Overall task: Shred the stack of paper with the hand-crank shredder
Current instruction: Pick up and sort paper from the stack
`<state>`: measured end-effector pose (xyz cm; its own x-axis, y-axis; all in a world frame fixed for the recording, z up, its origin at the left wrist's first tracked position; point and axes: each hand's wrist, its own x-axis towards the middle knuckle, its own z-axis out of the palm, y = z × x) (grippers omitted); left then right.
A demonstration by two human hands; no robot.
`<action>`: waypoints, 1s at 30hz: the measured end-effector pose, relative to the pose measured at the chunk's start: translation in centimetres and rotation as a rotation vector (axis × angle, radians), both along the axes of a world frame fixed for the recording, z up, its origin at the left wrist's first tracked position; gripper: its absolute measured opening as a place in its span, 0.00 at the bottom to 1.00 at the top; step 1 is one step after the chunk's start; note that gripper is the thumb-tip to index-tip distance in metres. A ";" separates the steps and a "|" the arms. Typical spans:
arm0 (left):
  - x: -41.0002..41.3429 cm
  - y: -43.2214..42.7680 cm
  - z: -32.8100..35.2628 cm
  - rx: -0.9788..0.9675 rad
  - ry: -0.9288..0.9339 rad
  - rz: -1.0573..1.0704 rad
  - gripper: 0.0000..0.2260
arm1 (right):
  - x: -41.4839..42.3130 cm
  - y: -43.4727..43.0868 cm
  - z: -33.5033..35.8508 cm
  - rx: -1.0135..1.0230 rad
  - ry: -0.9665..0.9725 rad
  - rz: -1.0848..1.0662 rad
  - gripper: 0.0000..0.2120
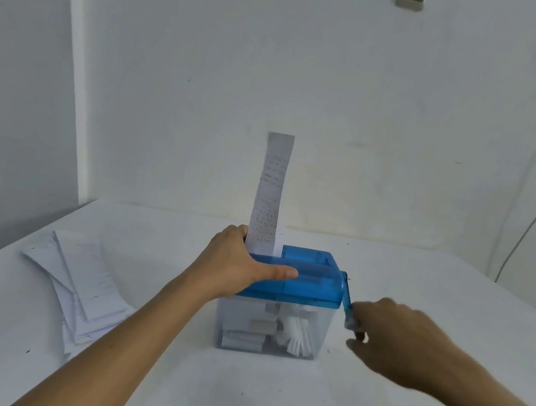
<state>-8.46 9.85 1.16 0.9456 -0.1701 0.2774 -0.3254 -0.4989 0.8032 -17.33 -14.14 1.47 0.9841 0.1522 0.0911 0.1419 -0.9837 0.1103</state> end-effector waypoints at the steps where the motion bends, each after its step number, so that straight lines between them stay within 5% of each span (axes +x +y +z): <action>1: 0.0 0.0 0.0 0.002 -0.001 0.001 0.44 | -0.4 0.0 1.5 -0.022 -0.010 -0.002 0.04; 10: -0.3 0.1 0.3 0.023 -0.026 0.003 0.40 | 4.7 -1.4 7.2 0.177 -0.329 0.079 0.01; 15: -0.2 0.2 0.0 0.025 -0.020 0.007 0.41 | 8.5 -1.7 3.8 0.079 -0.422 0.093 0.12; 20: -0.2 0.2 0.0 0.004 -0.017 -0.003 0.40 | 10.0 -0.9 -0.4 0.135 -0.295 0.053 0.25; 25: -0.1 0.1 0.0 -0.001 -0.025 -0.009 0.42 | 9.1 -0.1 -4.2 0.277 -0.116 0.045 0.13; 30: 0.0 0.0 -0.1 0.002 -0.050 -0.015 0.44 | 5.9 -0.1 -6.1 0.289 -0.042 0.014 0.13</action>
<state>-8.46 9.81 1.02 0.9278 -0.1849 0.3239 -0.3727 -0.4948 0.7850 -11.43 -14.22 -4.60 0.9765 0.1279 0.1737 0.1573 -0.9732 -0.1680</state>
